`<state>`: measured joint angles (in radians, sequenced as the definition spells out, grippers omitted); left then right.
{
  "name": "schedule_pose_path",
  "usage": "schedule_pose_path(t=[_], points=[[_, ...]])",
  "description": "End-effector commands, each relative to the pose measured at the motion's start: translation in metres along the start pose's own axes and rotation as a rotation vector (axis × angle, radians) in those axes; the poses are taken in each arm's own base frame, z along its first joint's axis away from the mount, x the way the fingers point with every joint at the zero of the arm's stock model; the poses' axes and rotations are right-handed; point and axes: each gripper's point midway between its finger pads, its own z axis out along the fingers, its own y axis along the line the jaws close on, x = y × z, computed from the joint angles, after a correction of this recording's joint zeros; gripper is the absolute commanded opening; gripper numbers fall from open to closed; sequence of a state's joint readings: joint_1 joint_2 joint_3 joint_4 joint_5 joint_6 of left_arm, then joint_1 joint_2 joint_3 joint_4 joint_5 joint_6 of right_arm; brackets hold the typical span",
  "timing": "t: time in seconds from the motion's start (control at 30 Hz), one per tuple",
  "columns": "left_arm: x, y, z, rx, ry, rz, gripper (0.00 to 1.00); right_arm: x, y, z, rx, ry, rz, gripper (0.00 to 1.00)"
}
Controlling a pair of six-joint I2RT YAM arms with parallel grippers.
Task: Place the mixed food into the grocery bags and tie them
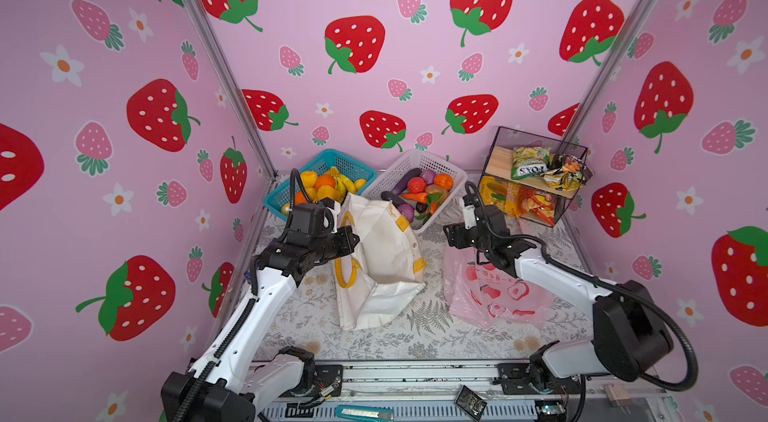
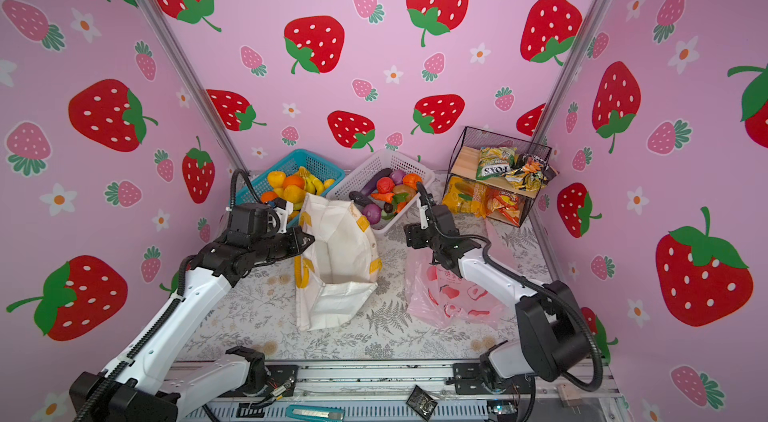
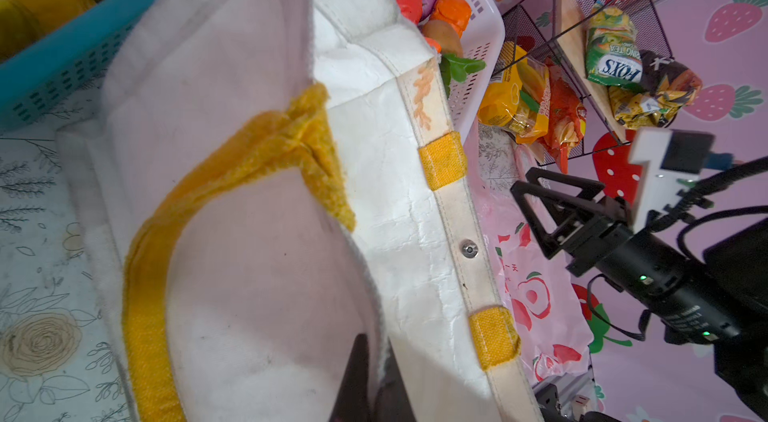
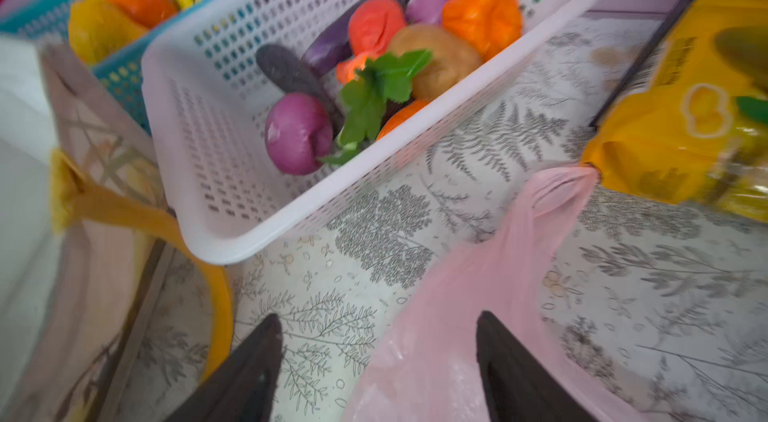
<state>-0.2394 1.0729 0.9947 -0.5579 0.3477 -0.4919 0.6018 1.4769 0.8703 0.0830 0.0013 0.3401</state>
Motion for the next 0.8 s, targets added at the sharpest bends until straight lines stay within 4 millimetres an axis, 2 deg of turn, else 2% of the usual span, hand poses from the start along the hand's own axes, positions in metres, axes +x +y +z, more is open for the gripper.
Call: schedule_pose_path(t=[0.0, 0.17, 0.47, 0.6, 0.67, 0.77], points=[[0.005, 0.011, -0.004, -0.047, -0.009, 0.013, 0.0, -0.004, 0.019, 0.017, -0.067, 0.001, -0.031, 0.67], [0.006, 0.012, -0.003, -0.045, -0.013, 0.006, 0.0, -0.002, 0.038, 0.047, -0.141, -0.001, -0.036, 0.62], [0.005, 0.007, -0.013, -0.026, -0.043, -0.02, 0.0, -0.04, 0.052, 0.097, -0.185, -0.09, 0.028, 0.58], [0.004, 0.004, -0.023, -0.012, -0.078, -0.048, 0.0, -0.05, 0.059, 0.117, -0.217, -0.097, 0.065, 0.57], [0.006, 0.0, -0.023, 0.023, -0.089, -0.069, 0.0, -0.053, 0.063, 0.121, -0.23, -0.088, 0.056, 0.58], [0.008, -0.013, -0.021, 0.108, -0.083, -0.097, 0.0, -0.058, 0.059, 0.111, -0.214, -0.093, 0.024, 0.61]])
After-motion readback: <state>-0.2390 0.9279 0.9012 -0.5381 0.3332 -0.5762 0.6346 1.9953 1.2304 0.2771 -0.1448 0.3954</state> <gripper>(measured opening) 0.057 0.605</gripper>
